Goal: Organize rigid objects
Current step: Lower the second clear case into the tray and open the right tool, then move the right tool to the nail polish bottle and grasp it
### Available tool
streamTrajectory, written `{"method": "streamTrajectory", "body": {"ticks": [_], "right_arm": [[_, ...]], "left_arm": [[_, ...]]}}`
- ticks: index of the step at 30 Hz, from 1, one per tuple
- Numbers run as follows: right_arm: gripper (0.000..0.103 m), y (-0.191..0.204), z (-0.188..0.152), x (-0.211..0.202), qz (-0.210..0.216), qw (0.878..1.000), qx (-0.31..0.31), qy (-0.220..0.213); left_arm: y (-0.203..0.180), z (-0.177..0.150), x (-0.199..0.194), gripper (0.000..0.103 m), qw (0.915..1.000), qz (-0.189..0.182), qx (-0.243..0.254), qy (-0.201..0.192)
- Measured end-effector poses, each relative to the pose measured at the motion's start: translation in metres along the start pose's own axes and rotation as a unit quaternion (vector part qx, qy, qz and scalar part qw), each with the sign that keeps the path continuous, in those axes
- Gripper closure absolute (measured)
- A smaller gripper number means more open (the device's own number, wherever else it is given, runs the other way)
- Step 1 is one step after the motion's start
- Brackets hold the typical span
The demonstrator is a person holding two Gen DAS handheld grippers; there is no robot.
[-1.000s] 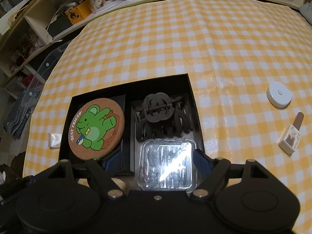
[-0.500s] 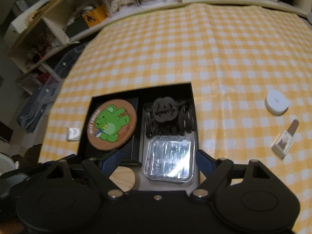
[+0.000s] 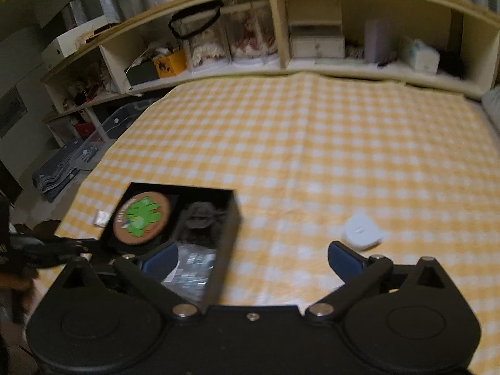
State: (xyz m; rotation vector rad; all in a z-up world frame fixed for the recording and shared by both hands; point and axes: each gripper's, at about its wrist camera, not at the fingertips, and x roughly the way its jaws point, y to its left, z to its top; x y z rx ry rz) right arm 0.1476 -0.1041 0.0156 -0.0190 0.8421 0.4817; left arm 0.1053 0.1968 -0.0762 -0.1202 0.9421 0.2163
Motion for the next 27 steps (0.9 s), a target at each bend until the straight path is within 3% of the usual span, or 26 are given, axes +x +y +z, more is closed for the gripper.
{"method": "streamTrajectory", "body": {"ticks": [7, 12, 18, 21, 23, 27], "right_arm": [[0.0, -0.041, -0.022, 0.001, -0.017, 0.999, -0.031, -0.037], [0.0, -0.058, -0.043, 0.026, -0.045, 0.997, -0.06, -0.017], [0.0, -0.073, -0.064, 0.059, 0.012, 0.998, -0.056, 0.035], [0.0, -0.073, -0.069, 0.077, 0.002, 0.996, -0.075, 0.056], [0.002, -0.072, -0.072, 0.086, -0.014, 0.994, -0.089, 0.062], [0.017, -0.081, -0.071, 0.099, -0.035, 0.993, -0.084, 0.069]], "left_arm": [[-0.003, 0.0, 0.001, 0.099, 1.0, 0.006, 0.007, 0.001], [-0.002, 0.0, 0.0, 0.099, 0.9999, 0.006, 0.011, 0.001], [-0.002, 0.0, -0.001, 0.099, 0.9998, 0.009, 0.016, 0.002], [-0.003, -0.001, -0.001, 0.099, 0.9998, 0.01, 0.017, 0.002], [-0.003, -0.001, -0.001, 0.099, 0.9998, 0.01, 0.018, 0.002], [-0.003, -0.001, -0.001, 0.099, 0.9998, 0.01, 0.018, 0.002]]}}
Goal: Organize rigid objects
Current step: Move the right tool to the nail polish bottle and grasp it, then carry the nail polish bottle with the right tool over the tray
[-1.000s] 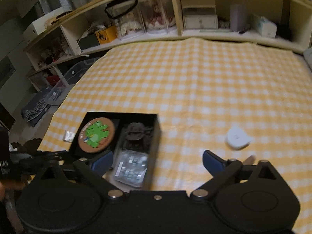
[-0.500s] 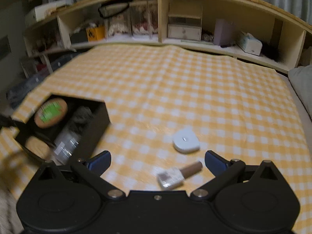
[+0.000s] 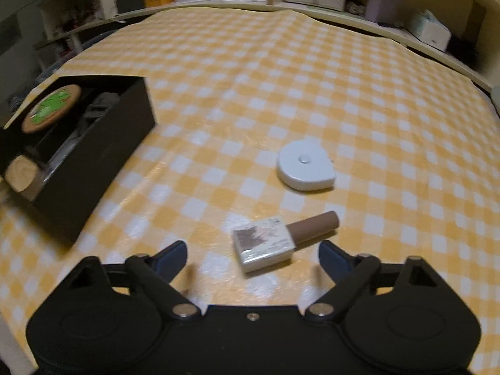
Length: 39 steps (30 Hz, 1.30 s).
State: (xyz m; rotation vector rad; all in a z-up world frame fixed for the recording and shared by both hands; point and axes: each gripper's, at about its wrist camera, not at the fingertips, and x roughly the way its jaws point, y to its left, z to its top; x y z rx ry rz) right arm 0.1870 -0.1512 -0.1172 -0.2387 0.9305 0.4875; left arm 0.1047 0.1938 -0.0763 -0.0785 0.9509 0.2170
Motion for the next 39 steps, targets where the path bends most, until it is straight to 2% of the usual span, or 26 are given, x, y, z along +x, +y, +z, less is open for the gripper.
{"method": "streamTrajectory", "body": {"ticks": [1, 8, 9, 24, 32, 39], "right_arm": [[0.023, -0.002, 0.001, 0.002, 0.002, 1.0, 0.004, 0.001], [0.044, -0.002, 0.004, 0.015, 0.001, 1.0, 0.009, 0.021], [0.054, -0.002, 0.005, 0.015, -0.002, 1.0, 0.006, 0.018], [0.055, -0.001, 0.012, 0.011, -0.009, 1.0, -0.007, 0.025], [0.055, 0.016, 0.035, -0.033, 0.009, 0.998, 0.0, -0.065], [0.055, 0.061, 0.046, -0.075, 0.081, 0.988, -0.006, -0.13]], "left_arm": [[0.0, 0.0, 0.0, 0.099, 1.0, 0.0, 0.0, 0.0], [-0.002, 0.001, 0.001, 0.099, 1.0, 0.003, 0.004, 0.003], [-0.001, 0.001, 0.001, 0.099, 1.0, 0.003, 0.004, 0.003], [0.0, 0.0, 0.001, 0.099, 1.0, 0.003, 0.005, 0.004], [0.0, 0.0, 0.001, 0.1, 1.0, 0.001, 0.003, 0.004], [0.0, 0.0, 0.001, 0.1, 1.0, 0.001, 0.002, 0.004]]}}
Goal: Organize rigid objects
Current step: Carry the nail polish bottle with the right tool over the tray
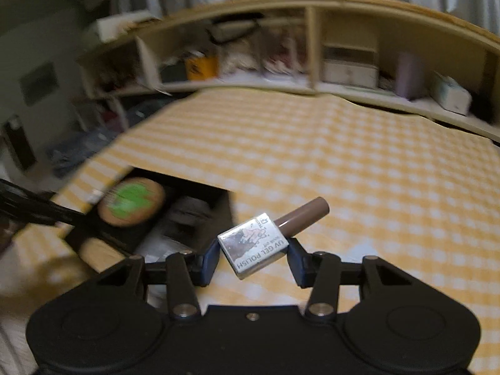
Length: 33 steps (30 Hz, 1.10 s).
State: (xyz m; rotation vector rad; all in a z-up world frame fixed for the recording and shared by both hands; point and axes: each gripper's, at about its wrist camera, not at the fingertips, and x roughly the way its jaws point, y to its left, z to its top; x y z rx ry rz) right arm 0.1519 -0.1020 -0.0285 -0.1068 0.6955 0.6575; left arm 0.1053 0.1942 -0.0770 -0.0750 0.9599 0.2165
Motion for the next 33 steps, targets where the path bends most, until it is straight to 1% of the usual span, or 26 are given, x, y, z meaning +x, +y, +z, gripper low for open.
{"method": "streamTrajectory", "body": {"ticks": [5, 7, 10, 13, 16, 19, 21, 23, 26, 30, 33], "right_arm": [[0.055, 0.044, 0.008, -0.005, 0.047, 0.999, -0.007, -0.001], [0.055, 0.06, 0.009, -0.002, 0.059, 0.998, -0.024, 0.006], [0.055, 0.082, 0.01, 0.004, 0.065, 0.996, -0.053, 0.016], [0.055, 0.098, 0.01, 0.02, 0.092, 0.989, -0.107, 0.04], [0.055, 0.111, 0.009, 0.033, 0.106, 0.98, -0.157, 0.058], [0.055, 0.114, 0.014, 0.046, 0.127, 0.975, -0.162, 0.082], [0.055, 0.116, 0.017, 0.052, 0.122, 0.976, -0.152, 0.098], [0.055, 0.114, 0.019, 0.058, 0.104, 0.981, -0.123, 0.112], [0.055, 0.106, 0.022, 0.064, 0.089, 0.984, -0.07, 0.134], [0.055, 0.106, 0.017, 0.071, 0.07, 0.984, -0.034, 0.161], [0.055, 0.104, 0.011, 0.075, 0.063, 0.981, 0.035, 0.178]], "left_arm": [[0.0, 0.0, 0.001, 0.1, 1.0, -0.001, -0.002, 0.0], [0.0, 0.0, 0.001, 0.1, 1.0, -0.002, -0.003, 0.0], [0.001, 0.0, 0.0, 0.1, 1.0, -0.004, -0.005, -0.001], [0.002, 0.0, -0.001, 0.099, 0.9999, -0.007, -0.008, -0.002], [0.003, 0.0, -0.001, 0.099, 0.9999, -0.009, -0.011, -0.003], [0.003, 0.0, -0.001, 0.099, 0.9998, -0.012, -0.014, -0.003], [0.004, 0.0, -0.001, 0.099, 0.9998, -0.014, -0.015, -0.003], [0.005, 0.0, -0.001, 0.099, 0.9997, -0.015, -0.017, -0.003], [0.005, 0.001, -0.001, 0.099, 0.9997, -0.016, -0.019, -0.003], [0.004, 0.001, -0.001, 0.099, 0.9996, -0.017, -0.022, -0.003], [0.004, 0.0, -0.001, 0.099, 0.9995, -0.018, -0.024, -0.003]]}}
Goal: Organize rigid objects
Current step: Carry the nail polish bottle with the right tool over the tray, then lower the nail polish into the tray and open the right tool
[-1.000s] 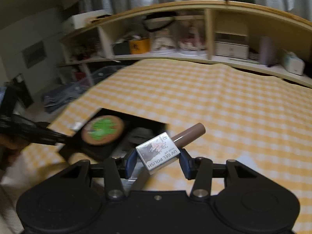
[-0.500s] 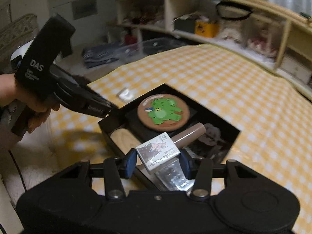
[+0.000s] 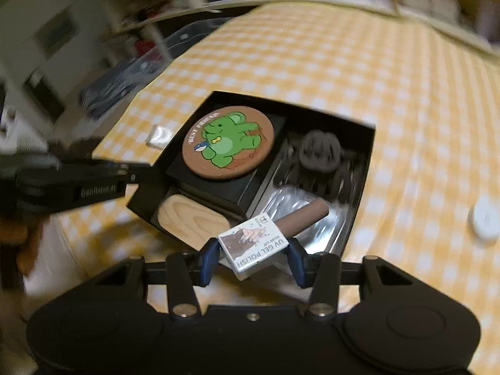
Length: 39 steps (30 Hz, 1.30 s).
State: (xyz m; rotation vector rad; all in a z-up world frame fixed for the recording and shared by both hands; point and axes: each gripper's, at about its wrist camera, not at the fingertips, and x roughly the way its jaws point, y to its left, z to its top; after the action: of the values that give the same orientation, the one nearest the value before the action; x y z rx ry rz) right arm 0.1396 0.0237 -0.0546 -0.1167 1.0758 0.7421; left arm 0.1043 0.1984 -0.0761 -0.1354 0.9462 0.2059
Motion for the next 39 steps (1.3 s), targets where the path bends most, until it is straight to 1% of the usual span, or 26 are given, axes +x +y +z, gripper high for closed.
{"method": "streamTrajectory", "body": {"ticks": [4, 7, 10, 12, 16, 17, 19, 22, 24, 29, 34, 39], "right_arm": [[0.055, 0.004, -0.003, -0.002, -0.008, 0.996, 0.09, -0.013], [0.055, 0.008, -0.007, -0.001, -0.026, 0.987, 0.158, -0.021], [0.055, 0.011, -0.01, 0.001, -0.036, 0.977, 0.21, -0.029], [0.055, 0.014, -0.01, 0.004, -0.047, 0.972, 0.226, -0.034], [0.053, 0.021, -0.007, 0.009, -0.069, 0.968, 0.237, -0.034], [0.052, 0.021, -0.005, 0.01, -0.068, 0.969, 0.237, -0.033], [0.047, 0.022, -0.005, 0.009, -0.062, 0.969, 0.235, -0.032], [0.043, 0.022, -0.003, 0.009, -0.065, 0.971, 0.229, -0.029], [0.043, 0.021, -0.003, 0.008, -0.067, 0.971, 0.227, -0.028], [0.036, 0.02, -0.004, 0.006, -0.073, 0.972, 0.22, -0.03], [0.029, 0.019, -0.004, 0.0, -0.067, 0.975, 0.208, -0.031], [0.025, 0.016, -0.005, -0.013, -0.054, 0.978, 0.198, -0.035]], "left_arm": [[0.0, 0.0, 0.0, 0.099, 1.0, -0.002, -0.002, -0.001], [0.001, 0.0, -0.001, 0.099, 1.0, -0.002, -0.003, -0.001], [0.001, 0.0, -0.001, 0.099, 1.0, -0.003, -0.004, -0.001], [0.001, 0.0, -0.001, 0.099, 1.0, -0.003, -0.004, -0.002], [0.001, 0.0, -0.001, 0.099, 1.0, -0.003, -0.004, -0.002], [0.001, 0.0, -0.001, 0.099, 1.0, -0.004, -0.005, -0.001], [0.001, 0.0, -0.001, 0.099, 1.0, -0.003, -0.004, -0.002], [0.001, 0.0, -0.001, 0.099, 1.0, -0.003, -0.004, -0.001], [0.002, 0.0, -0.001, 0.099, 1.0, -0.003, -0.004, -0.002], [0.002, 0.0, -0.001, 0.099, 1.0, -0.003, -0.004, -0.002], [0.002, 0.0, -0.001, 0.099, 1.0, -0.003, -0.004, -0.002], [0.002, 0.0, -0.001, 0.099, 1.0, -0.003, -0.004, -0.002]]}}
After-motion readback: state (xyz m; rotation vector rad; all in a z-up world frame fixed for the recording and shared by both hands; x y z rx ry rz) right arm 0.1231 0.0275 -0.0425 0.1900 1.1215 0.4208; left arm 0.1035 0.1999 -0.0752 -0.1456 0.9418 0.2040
